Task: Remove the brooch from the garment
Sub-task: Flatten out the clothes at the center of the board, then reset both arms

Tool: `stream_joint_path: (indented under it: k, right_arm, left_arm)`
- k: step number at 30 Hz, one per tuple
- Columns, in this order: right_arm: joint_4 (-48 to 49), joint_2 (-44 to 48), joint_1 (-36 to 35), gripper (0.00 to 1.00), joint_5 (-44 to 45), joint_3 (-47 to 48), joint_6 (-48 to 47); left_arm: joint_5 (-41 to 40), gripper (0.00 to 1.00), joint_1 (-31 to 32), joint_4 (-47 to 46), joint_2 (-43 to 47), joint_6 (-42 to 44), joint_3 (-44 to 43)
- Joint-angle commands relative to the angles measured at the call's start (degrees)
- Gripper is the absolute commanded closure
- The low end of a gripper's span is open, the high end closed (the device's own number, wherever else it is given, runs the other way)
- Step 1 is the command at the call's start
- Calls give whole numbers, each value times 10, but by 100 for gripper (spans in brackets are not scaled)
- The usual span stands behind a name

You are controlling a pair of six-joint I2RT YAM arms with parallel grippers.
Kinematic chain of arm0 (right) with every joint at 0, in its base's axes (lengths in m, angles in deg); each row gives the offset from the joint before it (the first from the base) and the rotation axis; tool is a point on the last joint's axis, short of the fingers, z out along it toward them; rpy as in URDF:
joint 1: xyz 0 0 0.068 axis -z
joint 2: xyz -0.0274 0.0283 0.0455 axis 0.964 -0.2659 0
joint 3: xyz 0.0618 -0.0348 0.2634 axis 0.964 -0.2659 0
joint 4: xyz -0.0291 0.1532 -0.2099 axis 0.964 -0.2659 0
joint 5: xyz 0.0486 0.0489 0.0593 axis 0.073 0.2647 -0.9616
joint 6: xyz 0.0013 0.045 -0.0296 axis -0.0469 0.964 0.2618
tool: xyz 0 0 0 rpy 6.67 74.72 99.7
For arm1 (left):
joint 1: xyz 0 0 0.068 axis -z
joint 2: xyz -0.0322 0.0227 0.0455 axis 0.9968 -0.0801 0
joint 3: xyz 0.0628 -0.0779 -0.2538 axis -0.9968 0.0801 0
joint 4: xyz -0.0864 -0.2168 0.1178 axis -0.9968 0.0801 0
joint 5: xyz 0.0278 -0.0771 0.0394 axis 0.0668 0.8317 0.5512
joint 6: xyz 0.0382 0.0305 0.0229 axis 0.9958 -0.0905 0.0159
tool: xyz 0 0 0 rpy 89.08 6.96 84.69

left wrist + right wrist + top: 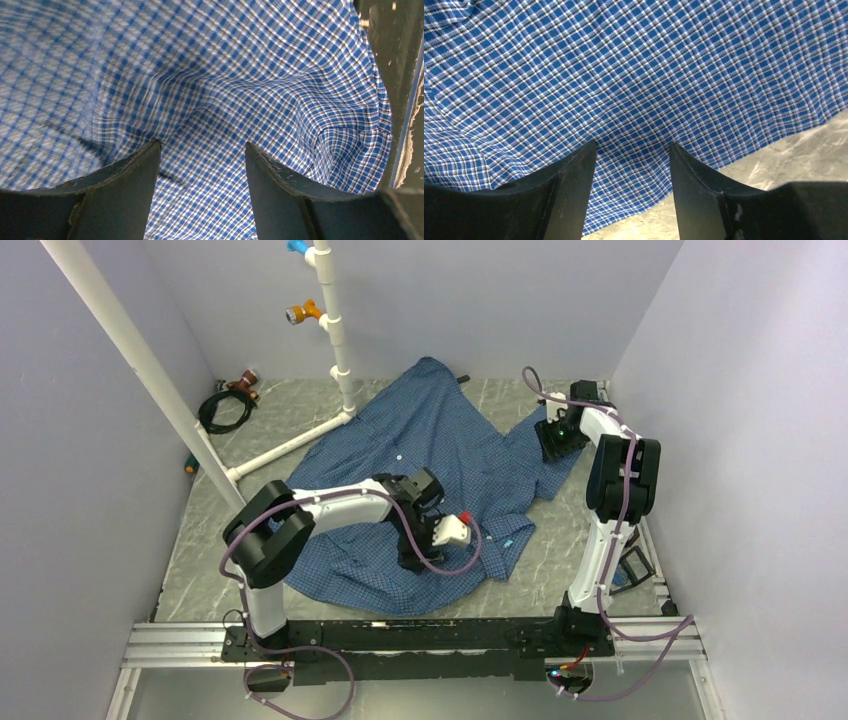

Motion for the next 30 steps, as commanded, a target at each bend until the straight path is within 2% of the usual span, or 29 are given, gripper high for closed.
stream_joint_path:
  k: [1, 9, 13, 15, 17, 18, 19, 22, 25, 30]
  right_arm:
    - [8, -24, -1, 42, 28, 4, -41]
    - [66, -77, 19, 43, 138, 45, -86]
    - [83, -97, 19, 43, 146, 80, -87]
    - [79, -97, 17, 41, 132, 102, -77]
    - [73, -85, 15, 37, 115, 117, -67]
    - [75, -73, 12, 34, 112, 118, -66]
    - [80, -57, 11, 31, 98, 115, -63]
    - [88, -2, 8, 18, 59, 102, -44]
    - [78, 54, 7, 1, 13, 97, -14]
    - [56, 157, 6, 0, -82, 76, 41]
  left_arm:
    - [-41, 34, 36, 34, -18, 36, 23]
    - [-82, 35, 47, 77, 6, 83, 70]
    - [-83, 33, 47, 87, 31, 96, 84]
    - [-74, 28, 47, 90, 42, 89, 80]
    - [-73, 16, 42, 78, 61, 73, 74]
    - [-67, 7, 35, 71, 71, 63, 68]
    - [-54, 1, 24, 67, 83, 52, 58]
    - [4, 1, -35, 66, 113, 11, 8]
    - [46, 0, -101, 57, 138, -46, -44]
    - [53, 0, -200, 39, 171, -142, -108]
